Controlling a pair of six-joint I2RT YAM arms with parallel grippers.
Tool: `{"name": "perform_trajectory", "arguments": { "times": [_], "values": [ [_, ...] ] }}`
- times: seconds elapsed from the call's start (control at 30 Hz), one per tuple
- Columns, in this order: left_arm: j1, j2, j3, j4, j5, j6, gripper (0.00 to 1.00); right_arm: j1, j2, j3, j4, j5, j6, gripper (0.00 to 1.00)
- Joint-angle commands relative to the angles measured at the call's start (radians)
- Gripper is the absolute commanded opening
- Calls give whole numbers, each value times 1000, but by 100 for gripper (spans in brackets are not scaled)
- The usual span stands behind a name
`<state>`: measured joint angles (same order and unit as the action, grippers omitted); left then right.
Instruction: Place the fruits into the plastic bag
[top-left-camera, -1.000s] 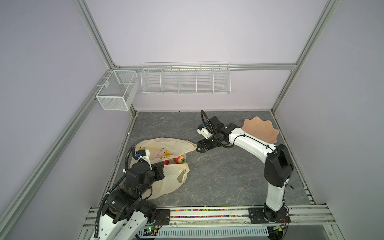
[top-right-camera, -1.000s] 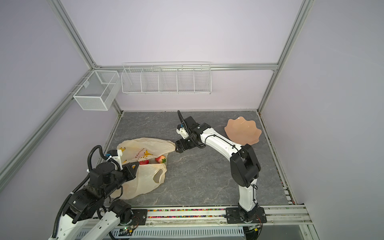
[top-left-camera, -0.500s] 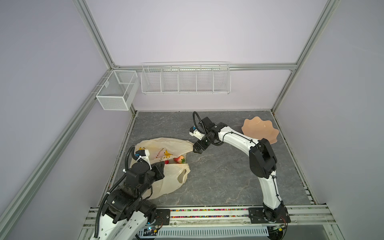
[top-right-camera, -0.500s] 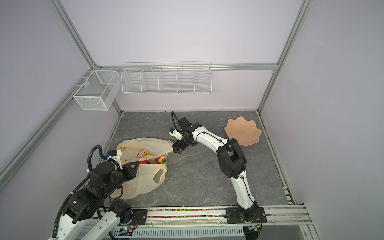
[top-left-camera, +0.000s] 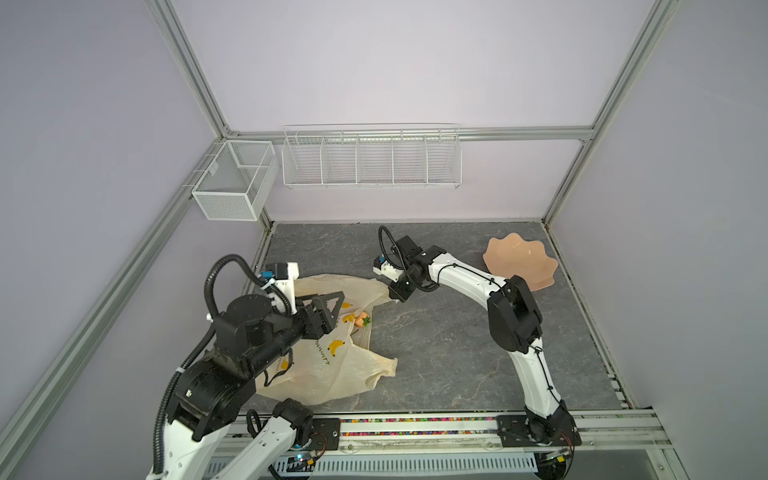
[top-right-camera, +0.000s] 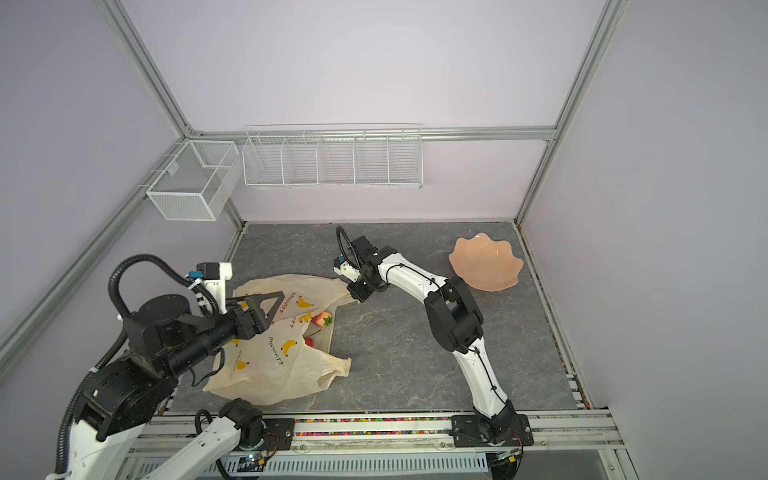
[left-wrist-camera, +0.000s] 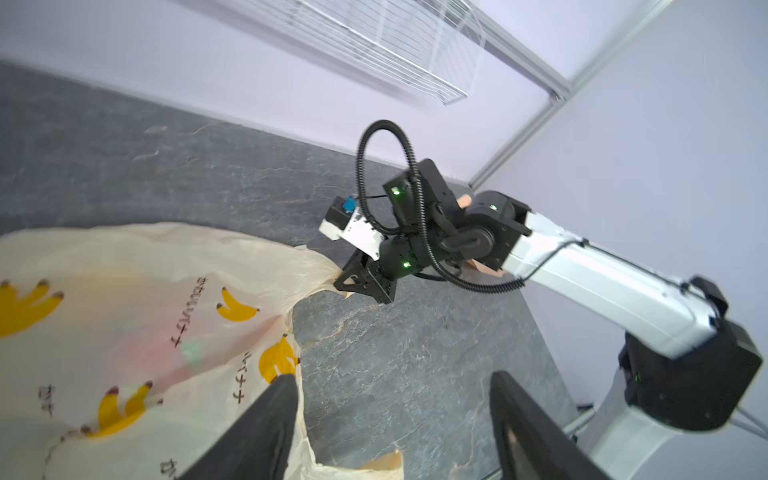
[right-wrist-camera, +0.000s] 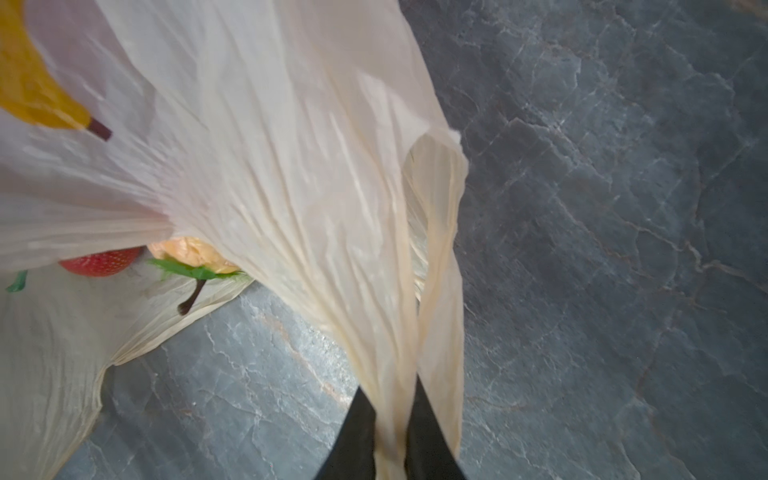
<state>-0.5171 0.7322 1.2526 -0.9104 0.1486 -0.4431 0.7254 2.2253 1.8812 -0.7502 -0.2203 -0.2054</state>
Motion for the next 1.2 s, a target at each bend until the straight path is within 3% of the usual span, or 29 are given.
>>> {"name": "perform_trajectory", "arguments": {
  "times": [0.0, 0.17, 0.4, 0.8, 1.17],
  "values": [
    [-1, 148, 66, -143, 213, 215, 86, 3, -17, 25, -36, -24, 0, 15],
    [-108, 285, 84, -256, 196, 363, 88, 2, -11, 42, -53, -24, 4, 15],
    [-277, 417, 15, -249, 153, 429, 89, 1, -1, 60, -67, -35, 7, 15],
    [-422, 608, -35, -284, 68, 551, 89, 0, 11, 77, -87, -40, 8, 15],
    [-456, 700, -27, -304, 12, 586, 89, -9, 7, 69, -101, -37, 4, 15]
  ]
}}
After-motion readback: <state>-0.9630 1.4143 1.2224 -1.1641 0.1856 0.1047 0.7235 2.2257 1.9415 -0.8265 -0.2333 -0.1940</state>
